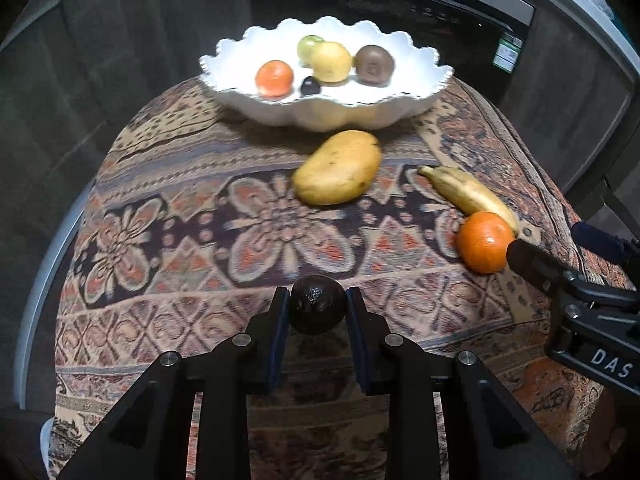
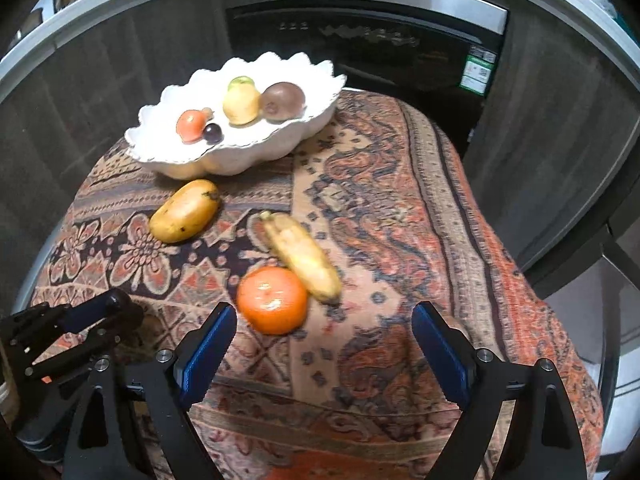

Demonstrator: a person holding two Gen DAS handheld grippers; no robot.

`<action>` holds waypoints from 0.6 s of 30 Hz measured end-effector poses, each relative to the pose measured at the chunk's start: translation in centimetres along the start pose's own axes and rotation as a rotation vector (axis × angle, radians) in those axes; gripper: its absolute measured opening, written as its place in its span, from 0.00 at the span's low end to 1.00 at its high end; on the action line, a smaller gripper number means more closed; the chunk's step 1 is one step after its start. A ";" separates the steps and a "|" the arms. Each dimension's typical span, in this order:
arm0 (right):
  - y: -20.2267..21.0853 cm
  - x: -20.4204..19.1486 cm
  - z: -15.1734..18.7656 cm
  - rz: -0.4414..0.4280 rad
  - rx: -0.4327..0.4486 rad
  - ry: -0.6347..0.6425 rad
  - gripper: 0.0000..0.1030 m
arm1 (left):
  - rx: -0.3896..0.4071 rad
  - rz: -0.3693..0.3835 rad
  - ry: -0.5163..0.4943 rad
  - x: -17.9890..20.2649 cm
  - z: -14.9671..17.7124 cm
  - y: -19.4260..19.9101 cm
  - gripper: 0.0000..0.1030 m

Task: Organize fruits
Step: 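Grasp the mandarin orange with the right tool while the left tool holds the plum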

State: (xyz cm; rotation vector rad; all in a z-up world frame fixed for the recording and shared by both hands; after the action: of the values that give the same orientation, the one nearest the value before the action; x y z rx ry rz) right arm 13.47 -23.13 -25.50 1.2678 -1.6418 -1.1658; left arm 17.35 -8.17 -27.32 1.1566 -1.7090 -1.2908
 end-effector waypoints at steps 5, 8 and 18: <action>-1.3 -1.6 0.2 -0.019 -0.030 0.022 0.86 | 0.013 -0.004 0.031 -1.6 0.1 0.3 0.27; -2.3 -2.0 0.2 -0.029 -0.059 0.017 0.78 | 0.010 0.007 0.041 -2.0 0.2 0.2 0.27; -4.7 -2.9 -0.8 -0.044 -0.109 -0.005 0.63 | -0.003 0.021 0.065 -2.8 0.2 -0.4 0.27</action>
State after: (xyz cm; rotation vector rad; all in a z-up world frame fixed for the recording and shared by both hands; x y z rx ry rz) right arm 16.32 -20.95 -29.80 1.2384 -1.5390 -1.2684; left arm 18.31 -5.56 -27.78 1.1634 -1.6666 -1.2297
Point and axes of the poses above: each gripper's, at about its wrist camera, not at the fingertips, and y roughly against the way its jaws point, x to its right, z to its underside, the point moved 7 cm from there along -y, roughly the way its jaws point, and after that the axes turned 13 degrees about -x, right-handed, at the moved point
